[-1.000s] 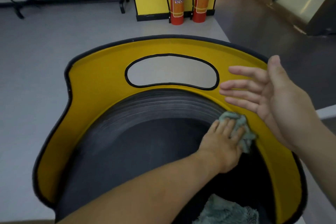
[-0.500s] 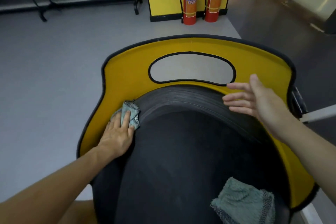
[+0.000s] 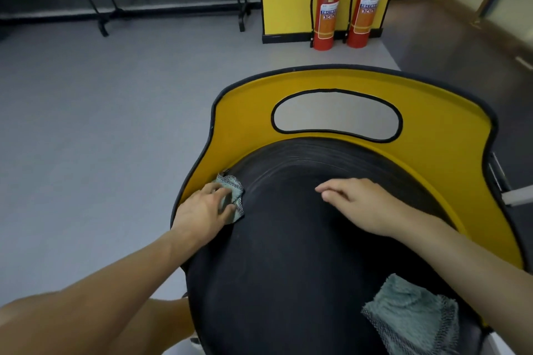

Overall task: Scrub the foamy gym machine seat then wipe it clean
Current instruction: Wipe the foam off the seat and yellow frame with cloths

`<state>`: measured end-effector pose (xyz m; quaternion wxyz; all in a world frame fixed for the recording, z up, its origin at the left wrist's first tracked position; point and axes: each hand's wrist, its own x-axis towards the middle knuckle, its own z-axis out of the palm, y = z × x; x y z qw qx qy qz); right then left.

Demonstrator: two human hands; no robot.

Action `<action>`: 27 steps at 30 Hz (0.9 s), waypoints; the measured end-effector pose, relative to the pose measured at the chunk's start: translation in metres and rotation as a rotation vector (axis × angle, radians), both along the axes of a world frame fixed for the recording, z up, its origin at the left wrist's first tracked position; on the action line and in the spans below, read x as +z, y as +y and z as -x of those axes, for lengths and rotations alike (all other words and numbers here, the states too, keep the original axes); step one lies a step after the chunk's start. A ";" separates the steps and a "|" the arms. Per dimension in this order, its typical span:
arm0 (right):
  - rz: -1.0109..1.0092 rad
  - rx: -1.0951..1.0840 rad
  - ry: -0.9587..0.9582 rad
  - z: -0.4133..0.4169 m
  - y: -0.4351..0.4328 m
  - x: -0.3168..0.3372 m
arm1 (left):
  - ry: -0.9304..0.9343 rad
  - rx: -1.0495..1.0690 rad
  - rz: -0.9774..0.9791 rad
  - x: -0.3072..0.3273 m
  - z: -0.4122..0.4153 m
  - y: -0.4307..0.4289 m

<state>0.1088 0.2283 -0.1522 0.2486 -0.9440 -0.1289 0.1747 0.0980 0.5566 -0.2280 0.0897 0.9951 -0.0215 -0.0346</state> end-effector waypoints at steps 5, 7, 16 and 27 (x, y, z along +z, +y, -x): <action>0.028 0.076 0.036 0.003 0.032 -0.013 | -0.122 0.062 0.070 -0.011 -0.012 -0.002; 0.016 0.086 0.040 0.001 0.042 -0.017 | -0.174 0.066 0.081 -0.012 -0.015 -0.005; 0.073 0.219 -0.098 -0.014 0.097 -0.039 | -0.157 -0.032 0.232 0.007 -0.013 -0.039; -0.094 -0.094 -0.164 -0.033 0.077 -0.017 | -0.050 -0.121 0.426 0.028 -0.017 -0.064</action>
